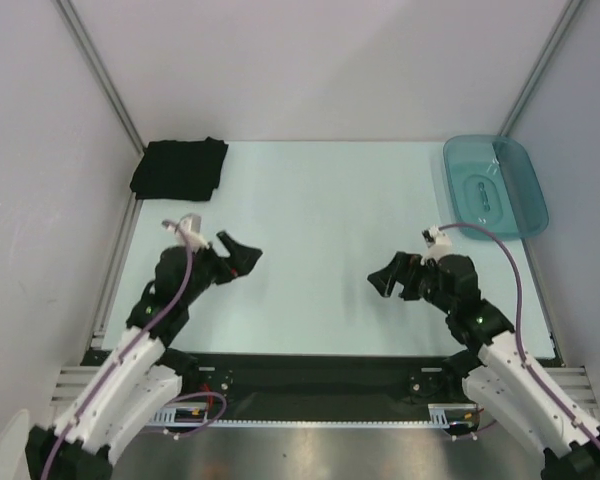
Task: Fold and stack the t-shirts
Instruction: Neatly place the folded tshirt to the corner
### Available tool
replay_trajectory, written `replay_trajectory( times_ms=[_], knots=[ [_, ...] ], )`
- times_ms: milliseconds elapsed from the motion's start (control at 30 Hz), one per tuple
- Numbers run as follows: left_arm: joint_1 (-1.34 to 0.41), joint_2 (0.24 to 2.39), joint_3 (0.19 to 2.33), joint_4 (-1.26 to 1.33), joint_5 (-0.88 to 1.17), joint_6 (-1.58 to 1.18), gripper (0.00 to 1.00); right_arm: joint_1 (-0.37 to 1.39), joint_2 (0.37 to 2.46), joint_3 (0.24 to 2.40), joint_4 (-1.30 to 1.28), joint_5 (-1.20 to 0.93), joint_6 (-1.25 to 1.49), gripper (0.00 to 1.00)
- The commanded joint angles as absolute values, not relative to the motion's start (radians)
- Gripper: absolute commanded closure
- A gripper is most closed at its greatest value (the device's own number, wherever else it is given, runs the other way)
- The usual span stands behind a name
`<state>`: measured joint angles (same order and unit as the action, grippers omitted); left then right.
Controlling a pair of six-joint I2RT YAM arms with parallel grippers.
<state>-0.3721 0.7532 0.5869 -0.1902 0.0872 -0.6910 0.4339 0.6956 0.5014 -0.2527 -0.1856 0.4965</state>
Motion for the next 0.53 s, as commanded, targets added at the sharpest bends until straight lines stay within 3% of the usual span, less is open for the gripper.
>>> replay_trajectory(
  times_ms=[0, 233, 367, 500],
  knots=[
    [-0.374, 0.469, 0.419, -0.169, 0.109, -0.808, 0.0, 0.428, 0.577, 0.359, -0.19, -0.207, 0.593, 0.0],
    [-0.374, -0.145, 0.135, -0.357, 0.127, -1.023, 0.0, 0.43, 0.223, 0.138, -0.27, -0.131, 0.831, 0.0],
    [-0.376, -0.063, 0.072, -0.342, 0.28, -1.011, 0.0, 0.43, 0.033, 0.084, -0.391, -0.11, 0.9, 0.0],
    [-0.374, -0.118, 0.041, -0.306, 0.332, -1.032, 0.0, 0.434, 0.067, 0.078, -0.339, -0.161, 0.872, 0.0]
  ],
)
